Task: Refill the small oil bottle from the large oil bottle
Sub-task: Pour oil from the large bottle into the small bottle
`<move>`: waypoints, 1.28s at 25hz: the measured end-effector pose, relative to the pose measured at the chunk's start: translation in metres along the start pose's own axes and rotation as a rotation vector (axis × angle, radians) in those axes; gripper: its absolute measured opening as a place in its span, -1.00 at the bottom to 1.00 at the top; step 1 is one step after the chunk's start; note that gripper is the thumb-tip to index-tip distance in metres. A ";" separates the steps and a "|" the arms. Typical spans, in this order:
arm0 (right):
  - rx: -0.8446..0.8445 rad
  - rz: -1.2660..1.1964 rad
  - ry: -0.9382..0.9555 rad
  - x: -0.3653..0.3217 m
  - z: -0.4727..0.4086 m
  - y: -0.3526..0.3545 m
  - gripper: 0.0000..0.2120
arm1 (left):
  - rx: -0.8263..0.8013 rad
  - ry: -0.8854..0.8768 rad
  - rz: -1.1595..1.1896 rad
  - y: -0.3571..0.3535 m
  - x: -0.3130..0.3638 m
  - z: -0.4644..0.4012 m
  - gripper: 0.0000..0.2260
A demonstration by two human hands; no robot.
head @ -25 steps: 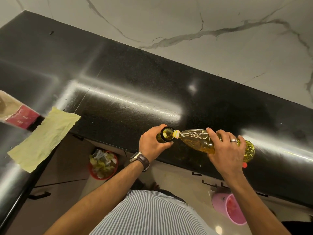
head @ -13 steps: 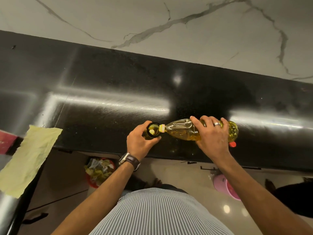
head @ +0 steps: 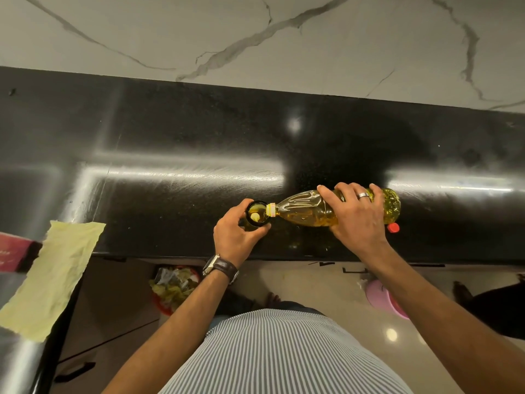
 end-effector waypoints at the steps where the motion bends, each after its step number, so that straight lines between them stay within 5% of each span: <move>1: 0.002 0.001 -0.001 0.000 0.000 0.000 -0.21 | 0.002 0.002 -0.003 0.000 -0.001 0.000 -0.46; 32: 0.033 0.013 0.019 0.001 -0.004 -0.007 -0.17 | 0.030 -0.015 -0.037 -0.003 -0.004 0.000 -0.44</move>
Point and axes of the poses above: each hand's wrist, its own z-axis away from the middle knuckle, its own y-axis out of the back of the hand, x = y × z, the point moved 4 cm from there along -z, towards the middle knuckle, and after that the axes turned 8 degrees about -y, right-handed, at the moved point
